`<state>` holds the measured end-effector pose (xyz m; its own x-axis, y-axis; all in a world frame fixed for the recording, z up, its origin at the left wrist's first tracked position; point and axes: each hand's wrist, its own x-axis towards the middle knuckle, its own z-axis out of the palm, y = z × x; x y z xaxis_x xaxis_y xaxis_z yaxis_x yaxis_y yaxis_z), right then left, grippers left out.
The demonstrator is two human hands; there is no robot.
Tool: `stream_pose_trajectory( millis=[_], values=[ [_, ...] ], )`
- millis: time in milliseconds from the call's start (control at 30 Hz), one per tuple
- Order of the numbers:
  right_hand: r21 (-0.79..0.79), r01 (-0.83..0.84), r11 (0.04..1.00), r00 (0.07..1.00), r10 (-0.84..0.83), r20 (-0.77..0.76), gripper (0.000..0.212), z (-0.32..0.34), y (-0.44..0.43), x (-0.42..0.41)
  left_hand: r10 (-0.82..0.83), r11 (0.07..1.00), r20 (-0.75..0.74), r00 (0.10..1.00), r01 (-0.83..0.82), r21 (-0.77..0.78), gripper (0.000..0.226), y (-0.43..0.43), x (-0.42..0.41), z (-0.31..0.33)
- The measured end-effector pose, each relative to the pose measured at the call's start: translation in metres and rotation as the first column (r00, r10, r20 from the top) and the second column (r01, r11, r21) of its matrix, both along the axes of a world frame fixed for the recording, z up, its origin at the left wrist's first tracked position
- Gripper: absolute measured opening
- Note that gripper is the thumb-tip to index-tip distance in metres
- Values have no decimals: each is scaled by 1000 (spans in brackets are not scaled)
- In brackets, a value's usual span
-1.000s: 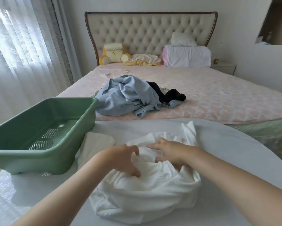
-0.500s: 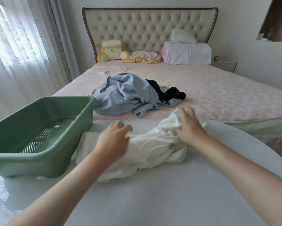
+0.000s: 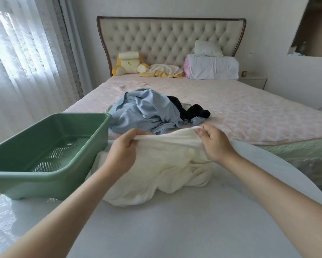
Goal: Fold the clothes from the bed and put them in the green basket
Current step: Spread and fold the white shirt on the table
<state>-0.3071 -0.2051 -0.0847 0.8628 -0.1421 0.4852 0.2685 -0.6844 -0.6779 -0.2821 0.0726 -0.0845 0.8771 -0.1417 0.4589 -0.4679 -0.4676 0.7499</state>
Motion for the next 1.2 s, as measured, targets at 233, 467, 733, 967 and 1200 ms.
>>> stream_pose_trajectory(
  millis=[233,467,733,967,1200],
  values=[
    [91,-527,845,229,244,-942,17,53,4,-57,-205,760,-850,486,626,174,21,24,-37,38],
    [-271,-271,923,881,124,-457,30,-1,31,-44,-121,838,-348,930,284,466,37,5,-23,-15],
    [-501,-477,722,803,127,-582,58,-37,42,-27,120,654,-454,883,274,706,55,18,2,-50],
    [-627,-440,643,863,110,-493,23,0,36,-34,176,581,-421,890,252,774,48,8,25,-54],
    [-274,-696,664,433,84,-898,12,20,50,-42,134,817,-253,958,38,576,15,-13,34,-50]
  ],
)
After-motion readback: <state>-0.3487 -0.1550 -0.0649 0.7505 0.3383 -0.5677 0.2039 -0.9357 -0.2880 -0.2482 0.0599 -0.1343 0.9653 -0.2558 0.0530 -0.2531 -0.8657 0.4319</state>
